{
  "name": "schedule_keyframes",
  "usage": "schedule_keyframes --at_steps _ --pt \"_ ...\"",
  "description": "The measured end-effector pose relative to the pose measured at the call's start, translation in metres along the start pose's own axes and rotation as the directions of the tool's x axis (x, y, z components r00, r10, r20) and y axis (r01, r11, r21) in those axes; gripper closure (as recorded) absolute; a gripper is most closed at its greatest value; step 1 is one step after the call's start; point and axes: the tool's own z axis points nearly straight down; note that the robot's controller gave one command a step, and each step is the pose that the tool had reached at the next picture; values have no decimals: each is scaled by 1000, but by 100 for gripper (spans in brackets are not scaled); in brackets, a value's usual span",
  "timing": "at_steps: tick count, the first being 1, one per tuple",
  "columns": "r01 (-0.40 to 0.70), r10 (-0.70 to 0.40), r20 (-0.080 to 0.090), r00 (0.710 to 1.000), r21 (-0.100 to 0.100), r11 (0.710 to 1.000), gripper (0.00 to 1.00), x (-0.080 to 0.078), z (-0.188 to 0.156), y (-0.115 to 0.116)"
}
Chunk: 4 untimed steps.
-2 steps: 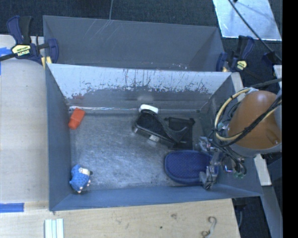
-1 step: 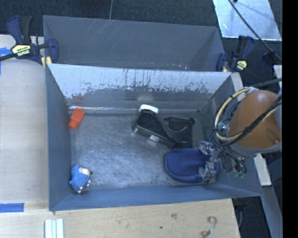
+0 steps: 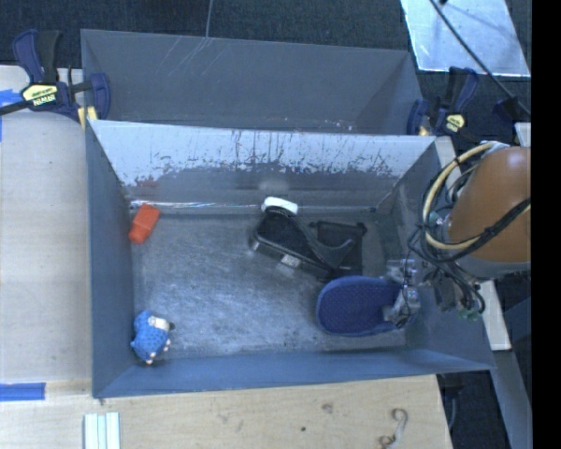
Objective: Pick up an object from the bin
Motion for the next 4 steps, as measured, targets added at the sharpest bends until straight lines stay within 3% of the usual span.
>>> schedule_keyframes --at_steps 4 --pt "8 -8 -1 1000 0 1000 100 -6 -74 -1"
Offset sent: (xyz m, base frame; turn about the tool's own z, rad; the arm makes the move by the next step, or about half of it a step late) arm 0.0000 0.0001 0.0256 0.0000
